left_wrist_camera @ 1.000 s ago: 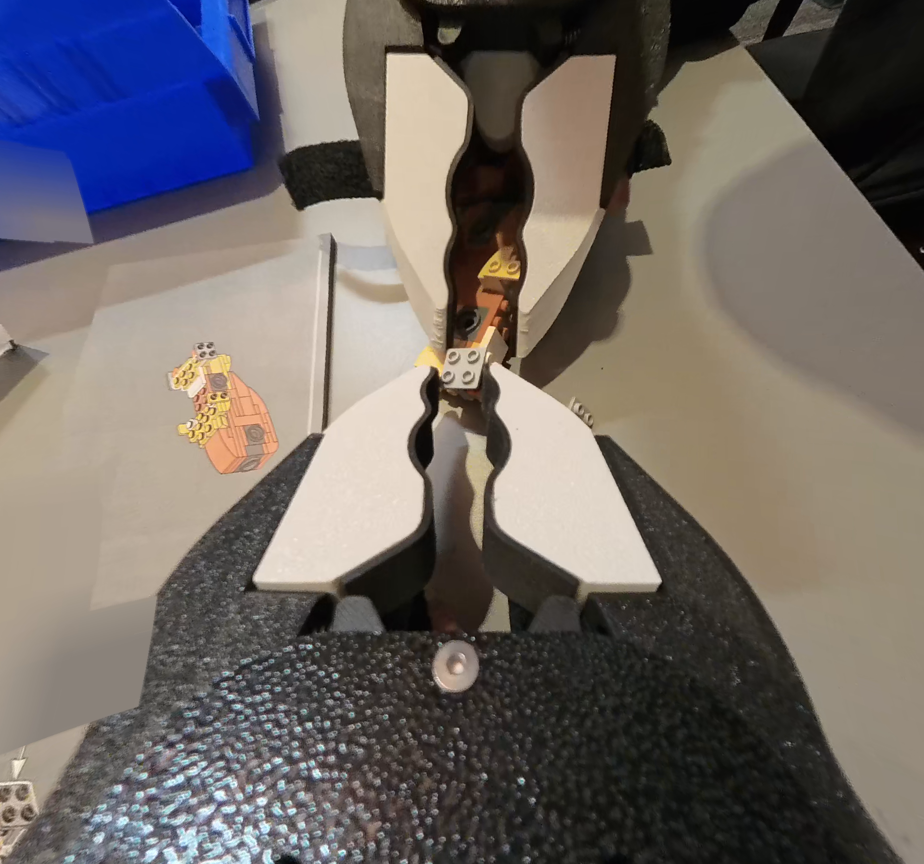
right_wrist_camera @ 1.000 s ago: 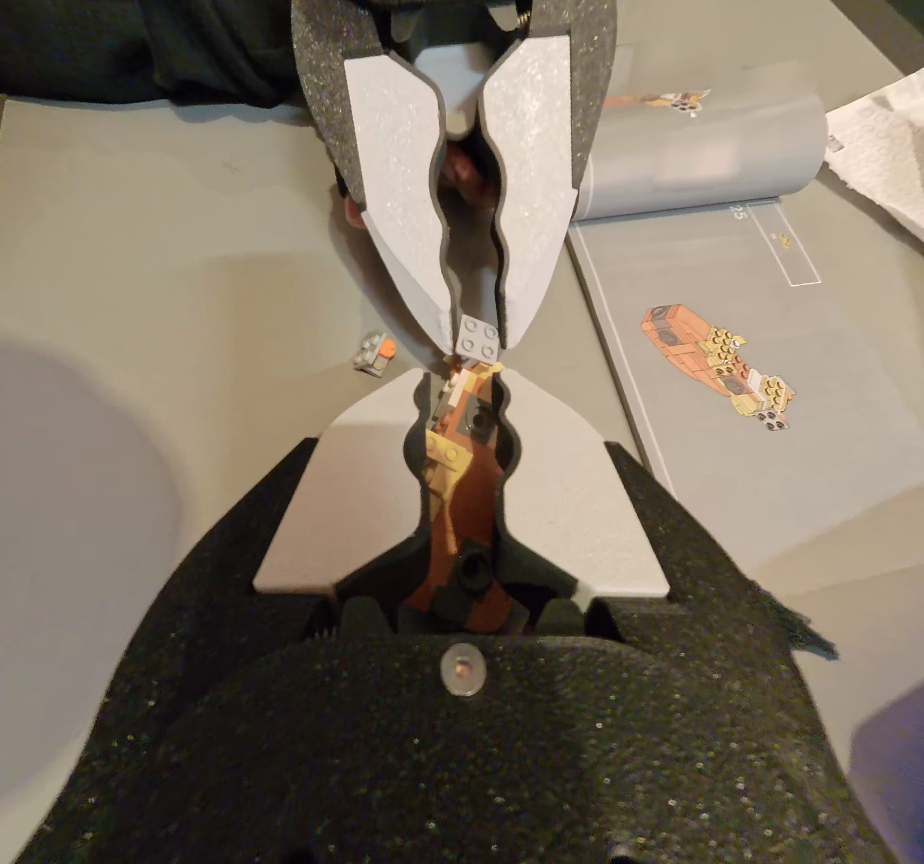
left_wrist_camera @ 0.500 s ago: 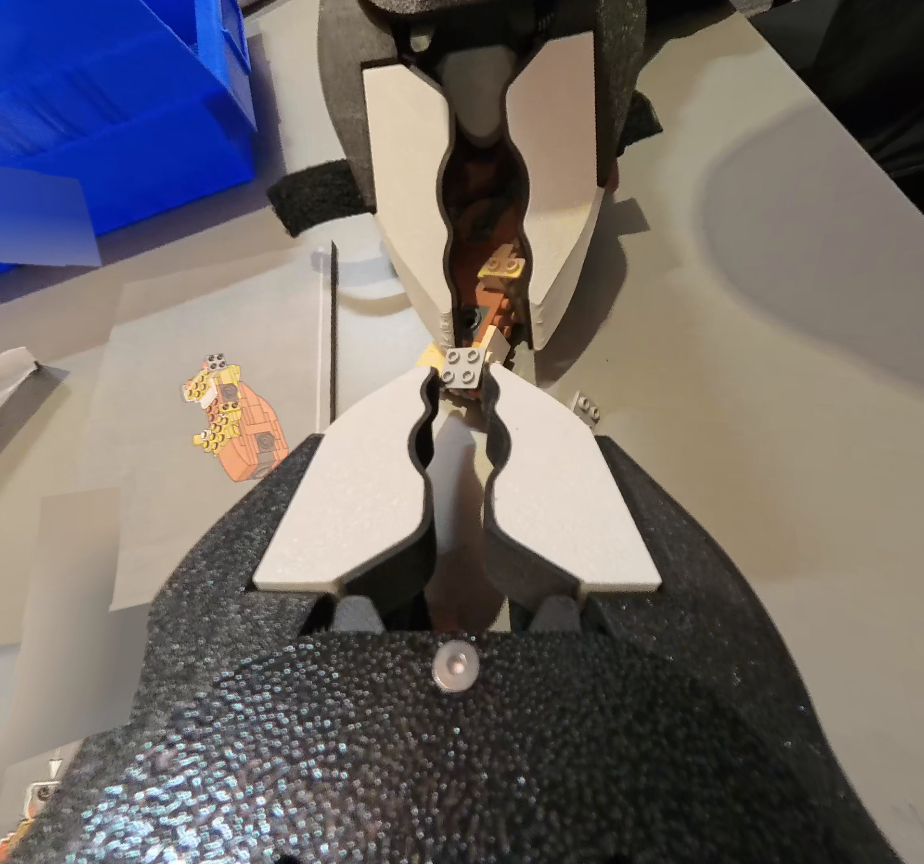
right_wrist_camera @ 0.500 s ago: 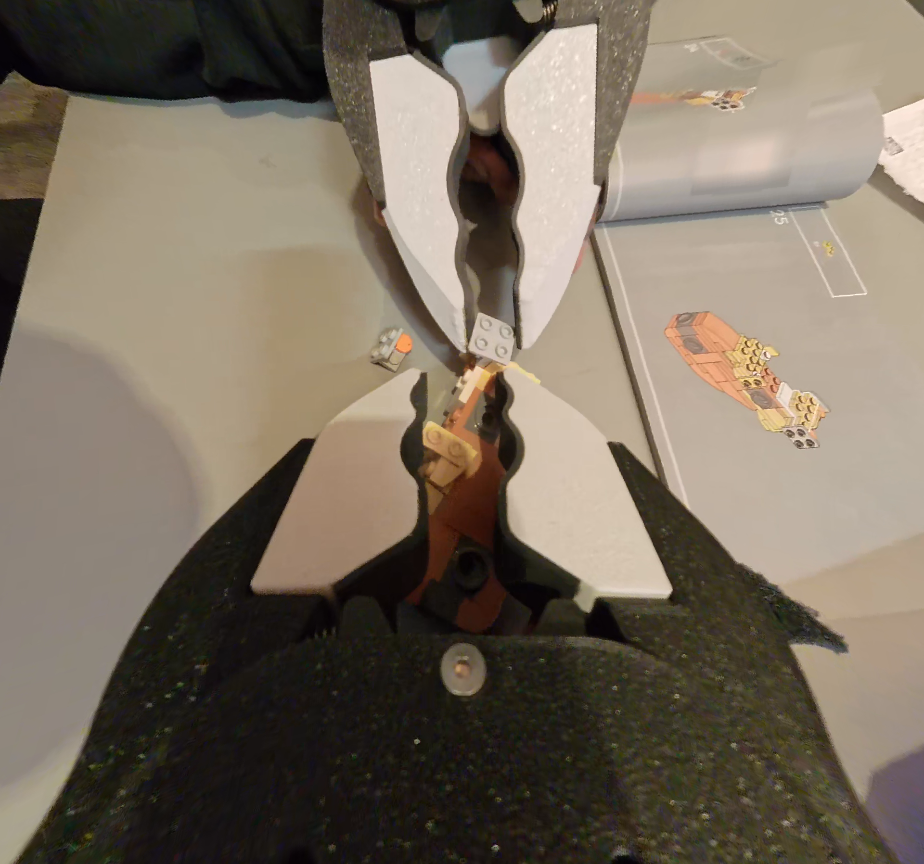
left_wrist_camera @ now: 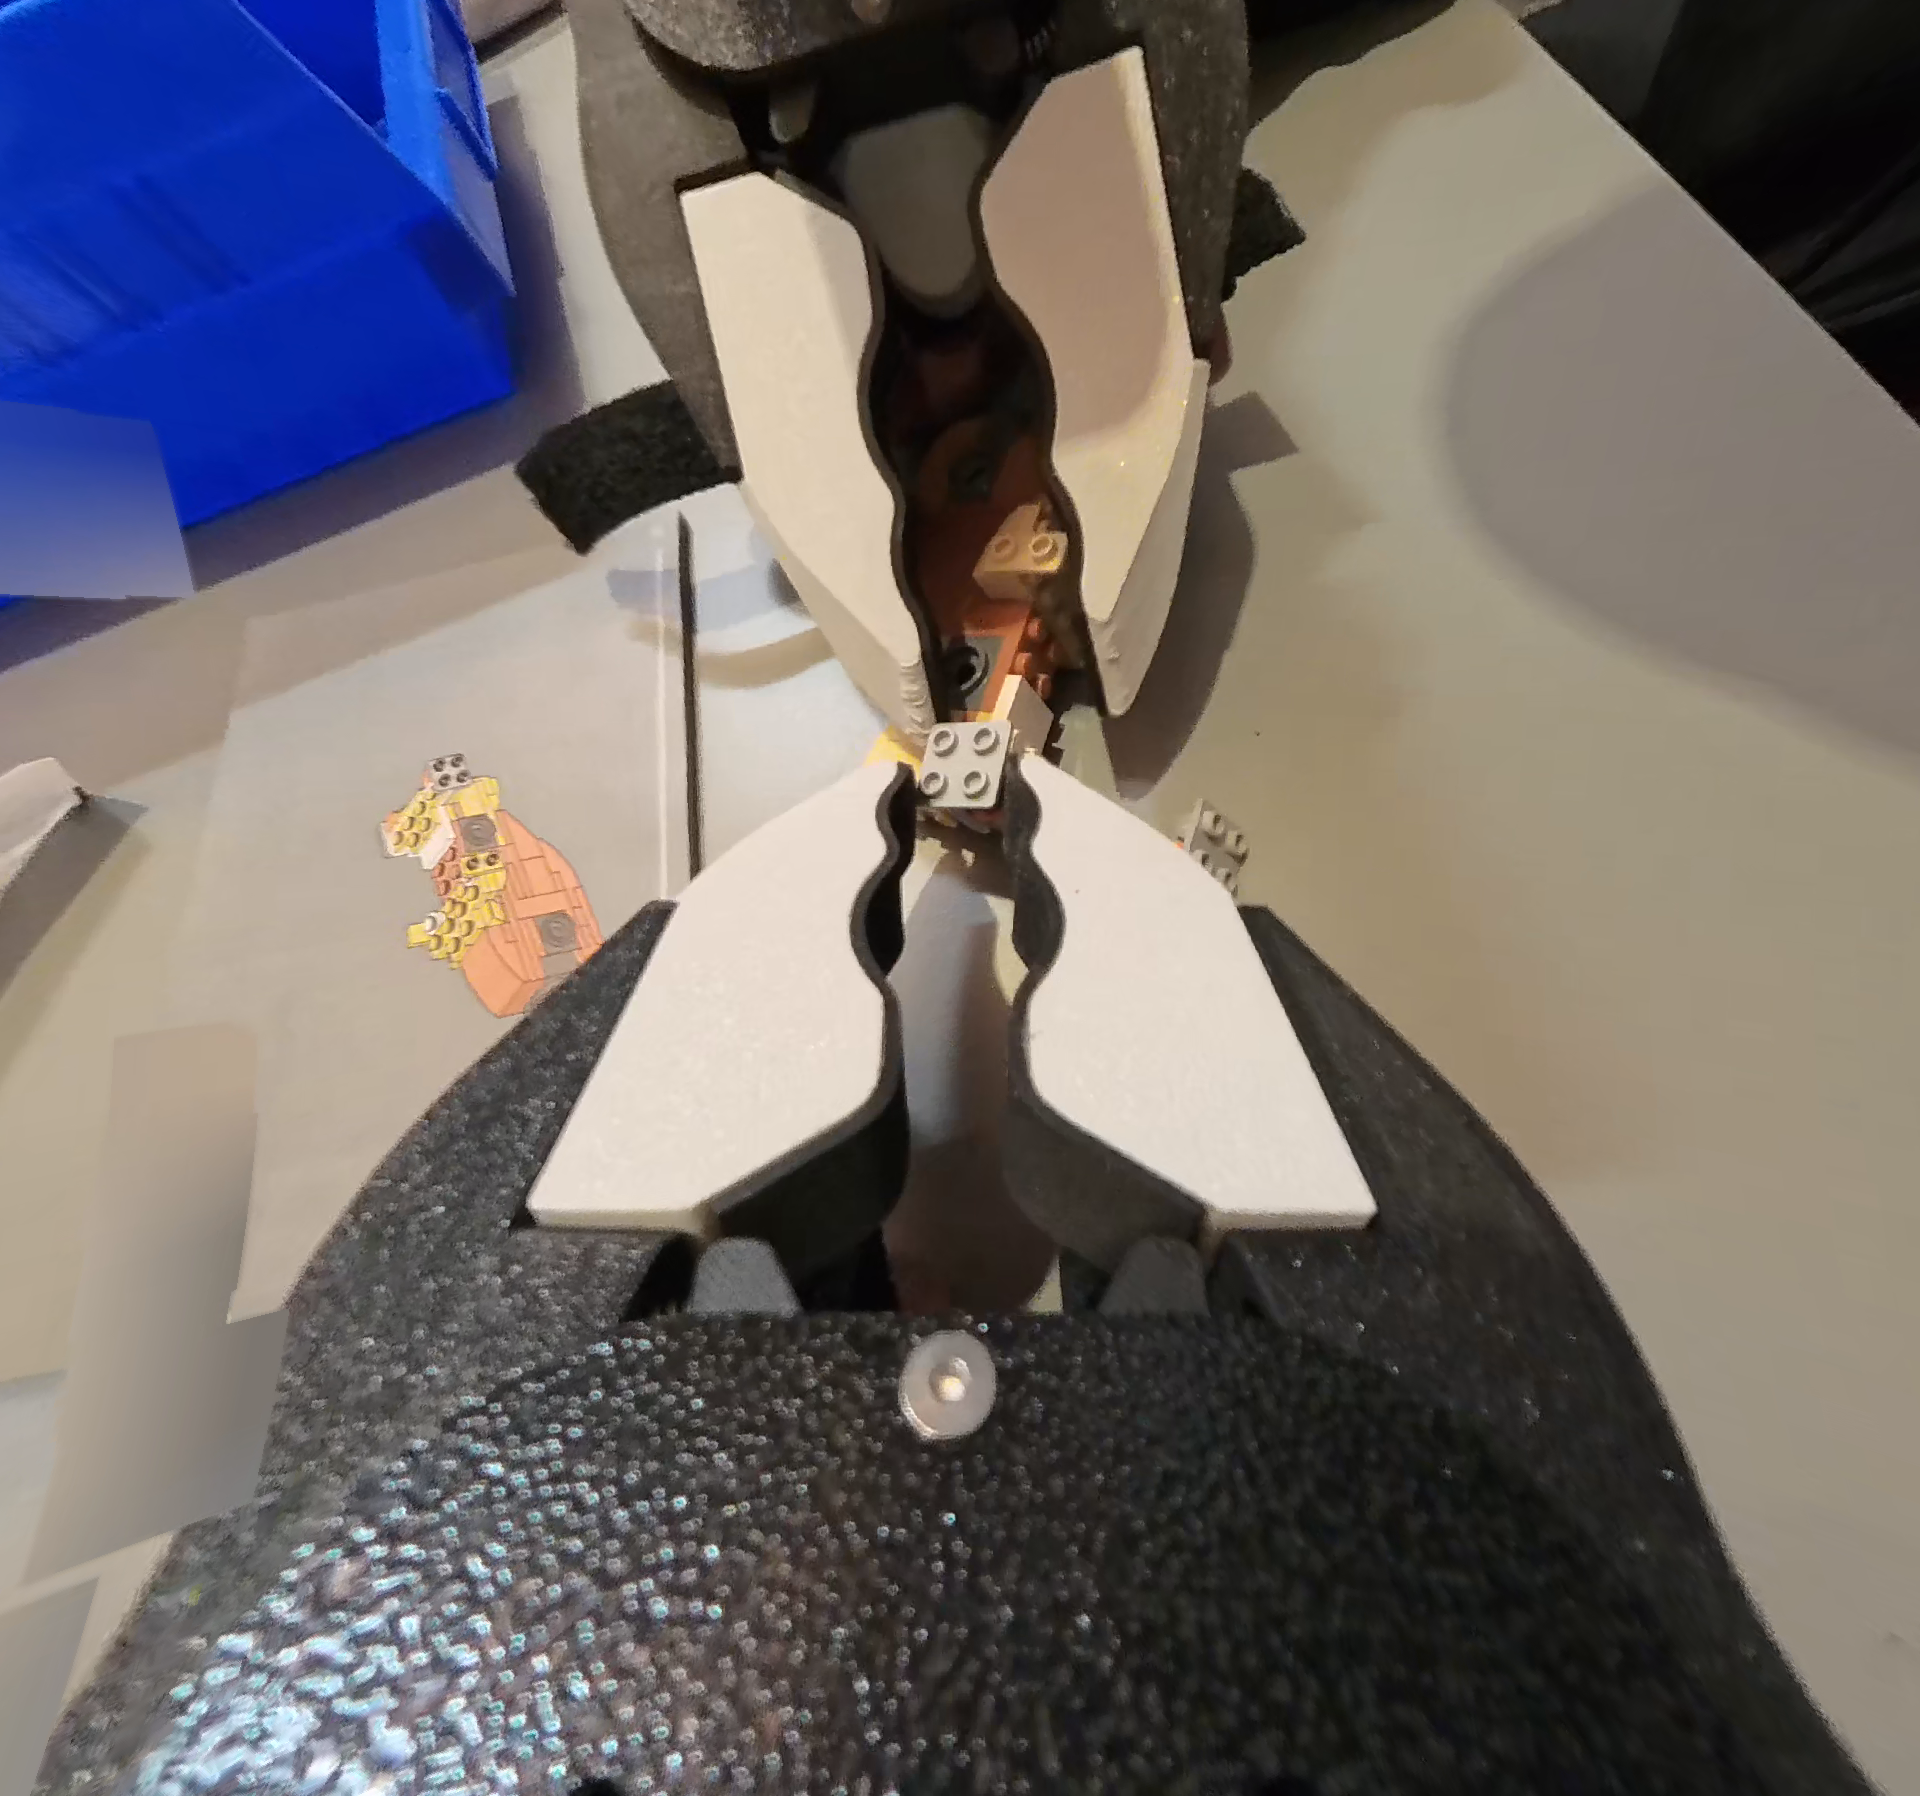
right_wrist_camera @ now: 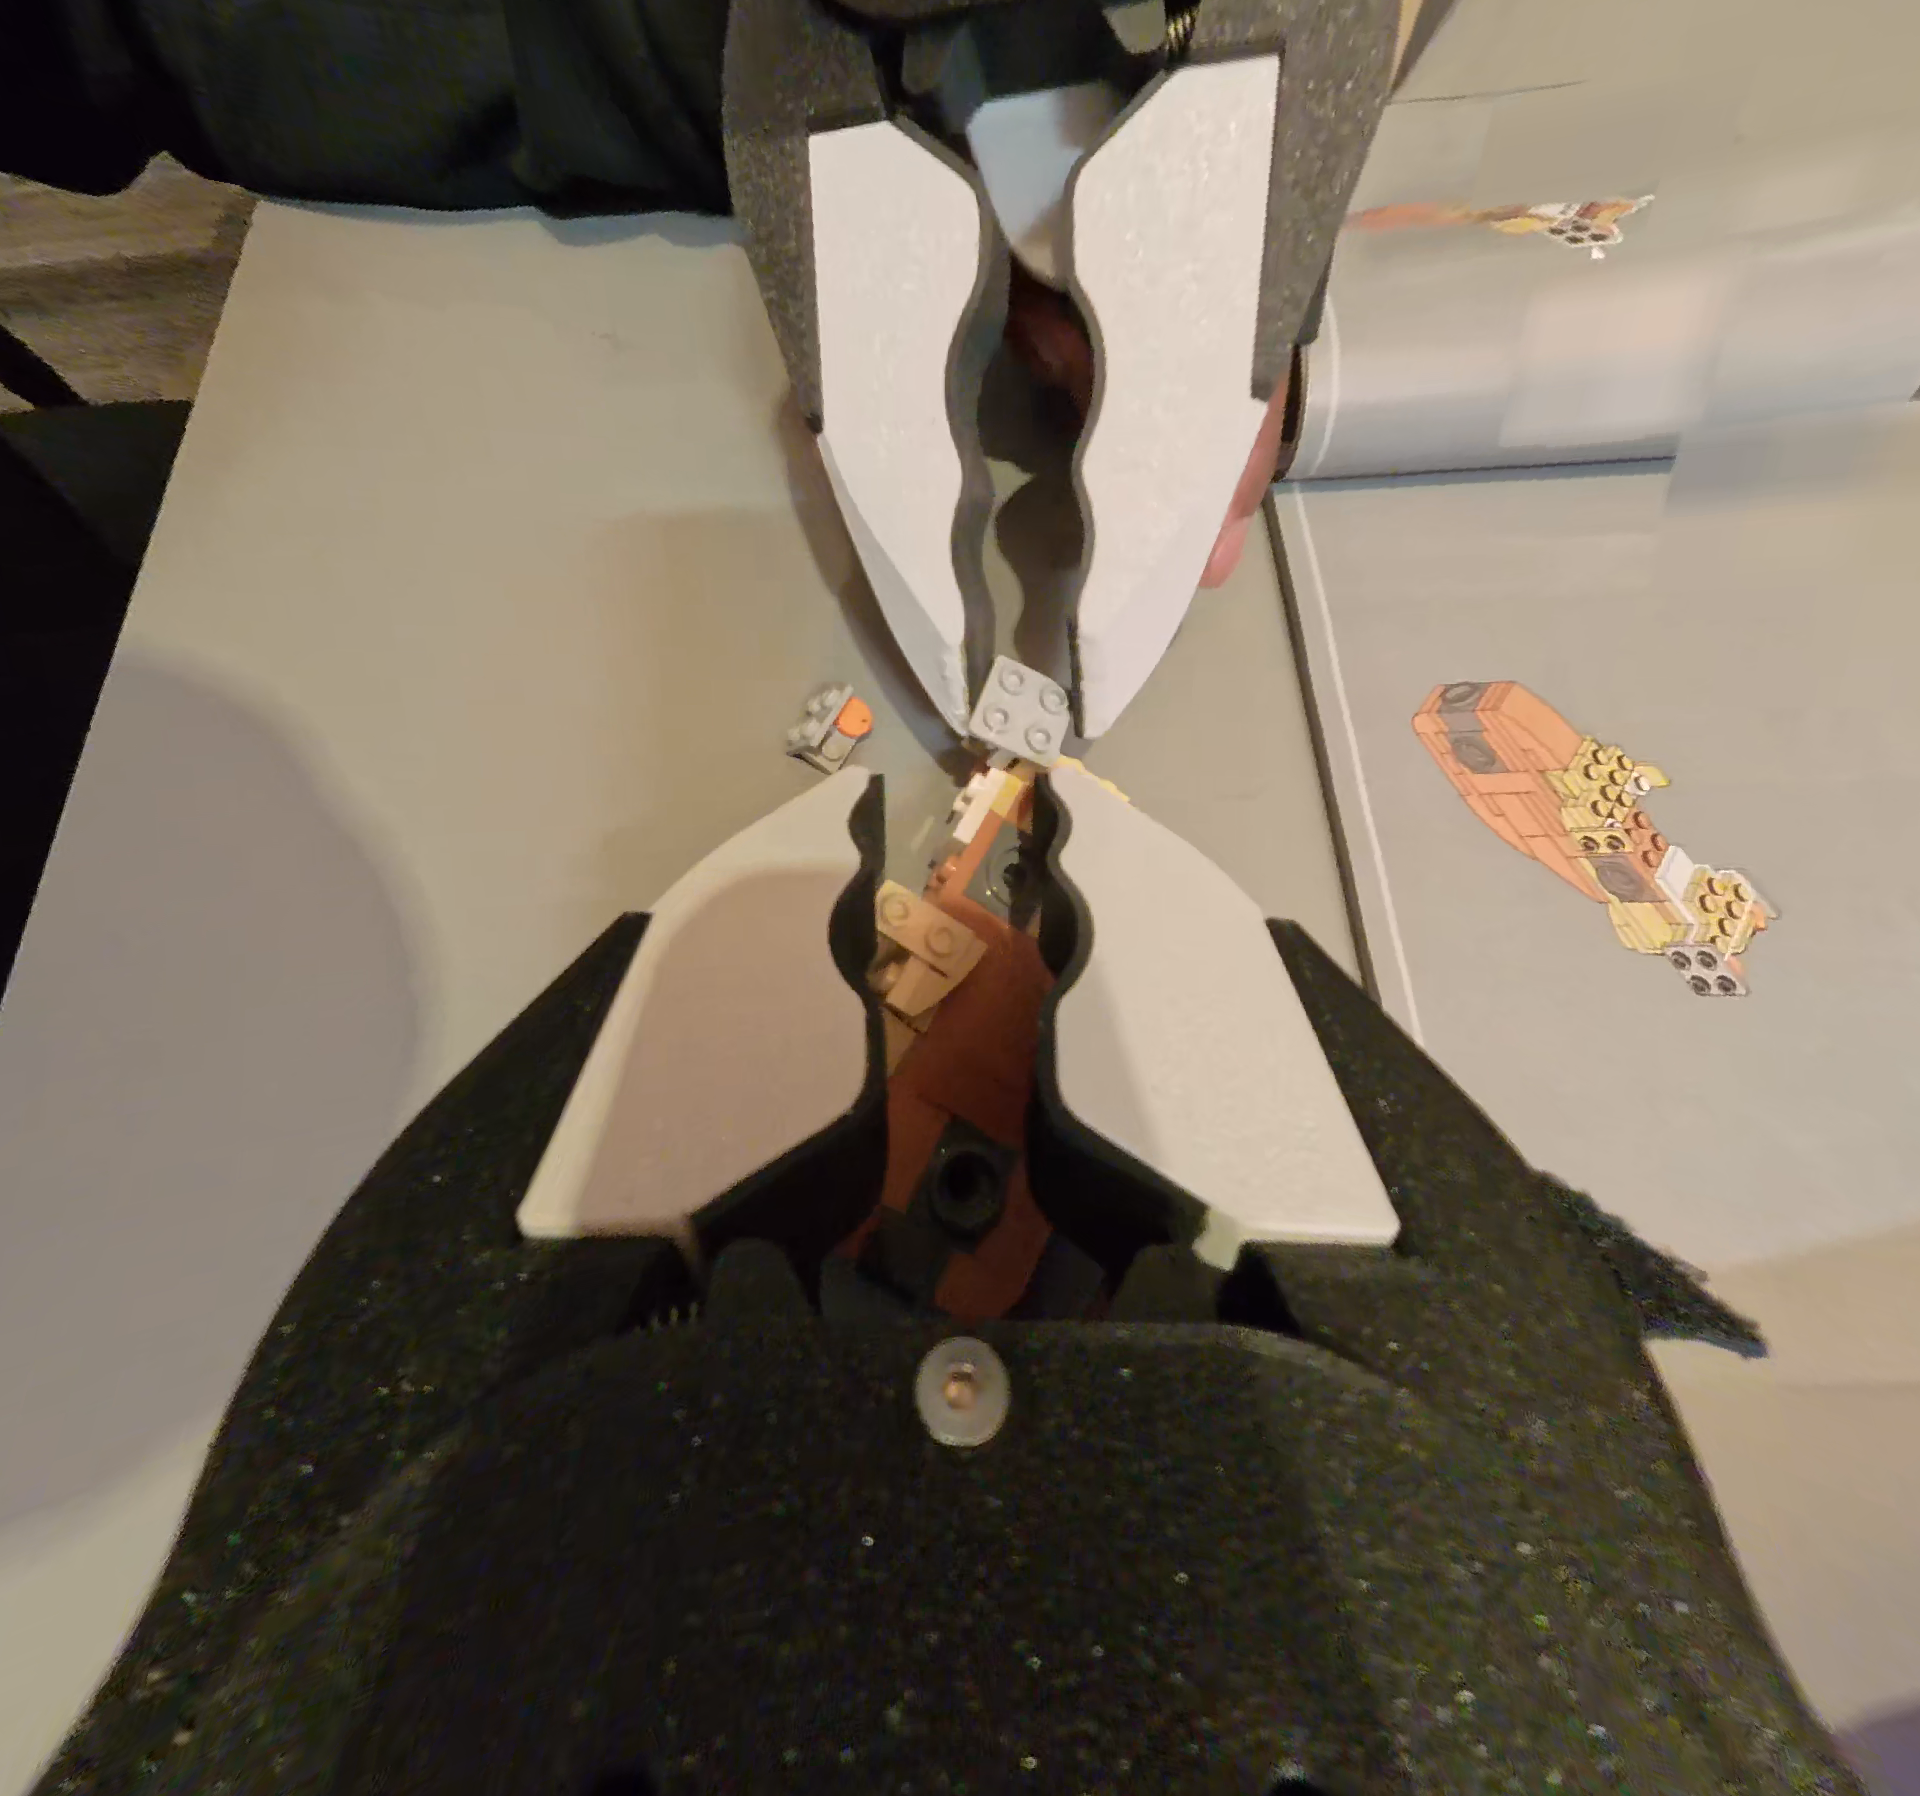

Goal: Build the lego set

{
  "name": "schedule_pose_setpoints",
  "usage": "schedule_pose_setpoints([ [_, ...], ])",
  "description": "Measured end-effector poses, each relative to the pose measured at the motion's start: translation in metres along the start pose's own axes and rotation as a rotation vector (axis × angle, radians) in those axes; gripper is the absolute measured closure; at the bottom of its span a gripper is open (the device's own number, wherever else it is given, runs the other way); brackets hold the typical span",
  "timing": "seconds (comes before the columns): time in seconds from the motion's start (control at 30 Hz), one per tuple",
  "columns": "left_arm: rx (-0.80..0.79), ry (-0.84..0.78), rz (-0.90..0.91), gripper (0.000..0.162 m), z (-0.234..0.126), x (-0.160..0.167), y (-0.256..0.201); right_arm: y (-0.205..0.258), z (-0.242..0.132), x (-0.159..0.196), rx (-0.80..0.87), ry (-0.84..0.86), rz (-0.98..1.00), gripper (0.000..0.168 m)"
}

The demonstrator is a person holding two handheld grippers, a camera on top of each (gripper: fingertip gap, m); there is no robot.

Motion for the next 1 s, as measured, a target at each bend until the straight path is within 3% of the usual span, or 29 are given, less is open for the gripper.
schedule_pose_setpoints([
  [1.0,0.066,0.019,-0.059,0.146,-0.0094,-0.0004,0.0030,-0.0028,0.0006,-0.0008,-0.078,-0.003,-0.013,0.141],
])
Point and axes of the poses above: each gripper's, where its closed fingertips meet, z out along the fingers, x out of its underside, y = z × x across the jaws, the point moved 10 cm from there along -z, back along the fingers, and after that the axes turned 3 degrees about x, right-handed, at the moved point
